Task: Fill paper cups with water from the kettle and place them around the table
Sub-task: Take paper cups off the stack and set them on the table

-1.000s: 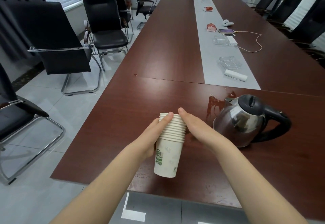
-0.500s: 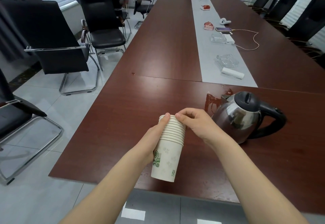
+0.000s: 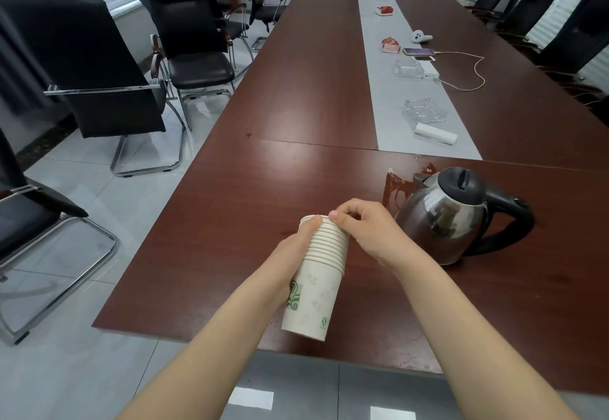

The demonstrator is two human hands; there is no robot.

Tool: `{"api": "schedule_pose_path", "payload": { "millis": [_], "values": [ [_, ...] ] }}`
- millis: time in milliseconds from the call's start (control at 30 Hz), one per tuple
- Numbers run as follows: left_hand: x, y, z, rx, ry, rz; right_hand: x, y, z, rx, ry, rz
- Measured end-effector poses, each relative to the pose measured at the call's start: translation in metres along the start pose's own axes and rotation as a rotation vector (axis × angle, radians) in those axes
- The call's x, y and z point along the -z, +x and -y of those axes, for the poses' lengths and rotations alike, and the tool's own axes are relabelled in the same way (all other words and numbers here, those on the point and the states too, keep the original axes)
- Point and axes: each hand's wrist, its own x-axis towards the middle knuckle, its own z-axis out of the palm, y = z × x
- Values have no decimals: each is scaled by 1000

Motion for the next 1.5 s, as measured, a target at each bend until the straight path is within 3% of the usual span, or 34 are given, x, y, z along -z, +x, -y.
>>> {"api": "schedule_pose_path", "payload": {
  "millis": [267, 600, 967, 1267, 1500],
  "values": [
    [3, -2, 9, -13, 77, 88, 10, 11, -2, -41, 72, -138],
    [11, -7, 14, -79, 84, 156, 5, 20, -9, -283, 404, 33],
    [65, -11, 16, -112, 47, 121, -43, 33, 13, -368, 383, 246],
    [177, -21, -8, -90, 132, 174, -140, 60, 44, -290, 432, 104],
    [265, -16, -17, -62, 93, 144, -216, 83, 57, -253, 489, -116]
  ]
}}
